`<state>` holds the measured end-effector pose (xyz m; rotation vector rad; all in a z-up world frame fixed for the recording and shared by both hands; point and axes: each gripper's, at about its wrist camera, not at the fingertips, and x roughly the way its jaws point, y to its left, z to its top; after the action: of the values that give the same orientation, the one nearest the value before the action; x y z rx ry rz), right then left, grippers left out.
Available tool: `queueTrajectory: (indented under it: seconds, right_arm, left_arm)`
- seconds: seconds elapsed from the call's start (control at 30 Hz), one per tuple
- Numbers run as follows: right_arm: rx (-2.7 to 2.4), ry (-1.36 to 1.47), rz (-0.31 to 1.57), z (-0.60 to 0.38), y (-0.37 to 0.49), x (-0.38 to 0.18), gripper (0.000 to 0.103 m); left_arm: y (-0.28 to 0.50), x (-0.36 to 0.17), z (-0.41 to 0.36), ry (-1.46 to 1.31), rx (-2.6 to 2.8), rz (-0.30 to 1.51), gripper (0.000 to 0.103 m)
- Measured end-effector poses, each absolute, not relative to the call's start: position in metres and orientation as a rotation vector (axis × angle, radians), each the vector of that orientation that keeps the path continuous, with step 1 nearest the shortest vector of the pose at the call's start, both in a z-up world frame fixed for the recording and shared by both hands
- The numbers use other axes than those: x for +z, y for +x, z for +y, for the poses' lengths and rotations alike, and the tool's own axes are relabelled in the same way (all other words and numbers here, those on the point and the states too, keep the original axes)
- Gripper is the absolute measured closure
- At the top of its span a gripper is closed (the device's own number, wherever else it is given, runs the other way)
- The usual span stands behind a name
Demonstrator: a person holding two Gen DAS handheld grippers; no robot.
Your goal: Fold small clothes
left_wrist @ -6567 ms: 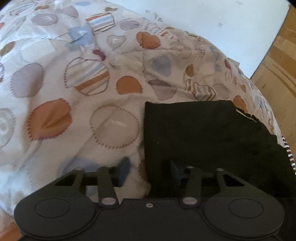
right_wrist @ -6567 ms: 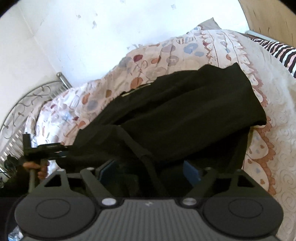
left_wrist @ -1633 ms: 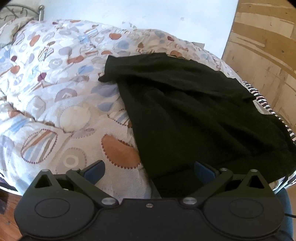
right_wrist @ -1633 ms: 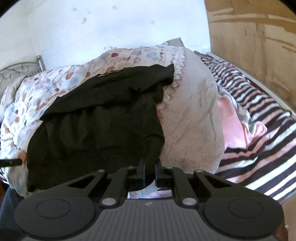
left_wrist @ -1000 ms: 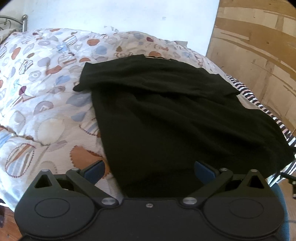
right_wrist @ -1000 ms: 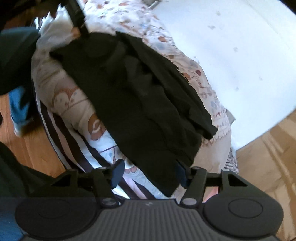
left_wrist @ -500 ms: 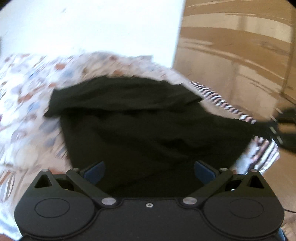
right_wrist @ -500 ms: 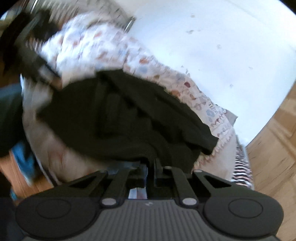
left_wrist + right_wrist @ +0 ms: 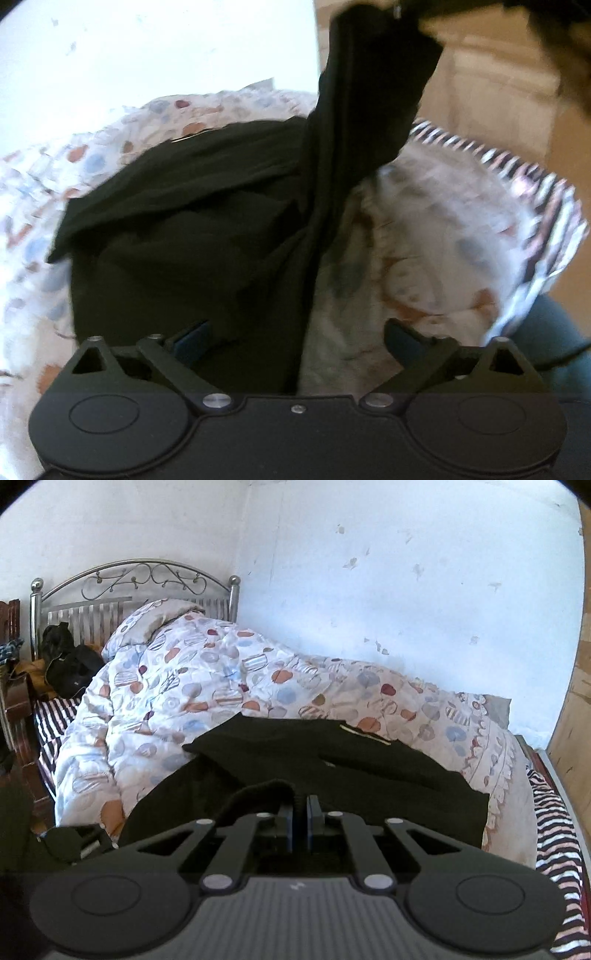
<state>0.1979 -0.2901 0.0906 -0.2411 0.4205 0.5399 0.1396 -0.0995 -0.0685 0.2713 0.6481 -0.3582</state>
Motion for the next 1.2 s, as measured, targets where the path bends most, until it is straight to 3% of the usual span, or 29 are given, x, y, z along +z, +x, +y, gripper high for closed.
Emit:
queueTrajectory:
  seconds: [0.17, 0.23, 0.47, 0.53, 0.57, 0.67, 0.97, 1.0, 1.07, 1.2]
  right_arm:
    - [0.523, -0.225, 0.395, -0.291, 0.197, 0.097, 0.095]
    - [0.506, -0.209, 0.382, -0.297, 0.194, 0.101, 0.095]
    - [0.462, -0.157, 0.358, -0.317, 0.182, 0.104, 0.097]
    - [0.441, -0.130, 0.358, -0.324, 0.177, 0.102, 0.099]
    - [0.425, -0.122, 0.354, -0.327, 0.174, 0.100, 0.099]
    - [0.388, -0.106, 0.349, -0.338, 0.161, 0.093, 0.101]
    - [0.418, -0.140, 0.520, -0.338, 0.125, 0.020, 0.100]
    - [0.443, -0.161, 0.537, -0.337, 0.120, 0.014, 0.097]
    - [0.462, -0.232, 0.543, -0.332, 0.108, 0.007, 0.071]
    - [0.501, -0.419, 0.556, -0.321, 0.089, -0.006, 0.051]
  left_arm:
    - [0.150, -0.073, -0.081, 0.268, -0.231, 0.679, 0.031]
    - [0.151, -0.075, -0.068, 0.269, -0.175, 0.692, 0.052]
    - [0.136, -0.061, -0.028, 0.259, -0.110, 0.591, 0.062]
    - [0.134, -0.056, -0.024, 0.269, -0.120, 0.558, 0.083]
    - [0.134, -0.052, -0.022, 0.268, -0.123, 0.547, 0.088]
    - [0.127, -0.041, -0.013, 0.244, -0.117, 0.499, 0.095]
    - [0.129, -0.016, -0.011, 0.282, -0.175, 0.471, 0.096]
    - [0.129, -0.015, -0.012, 0.291, -0.180, 0.468, 0.096]
    - [0.129, -0.012, -0.014, 0.307, -0.188, 0.463, 0.096]
    - [0.131, -0.009, -0.014, 0.306, -0.193, 0.470, 0.096]
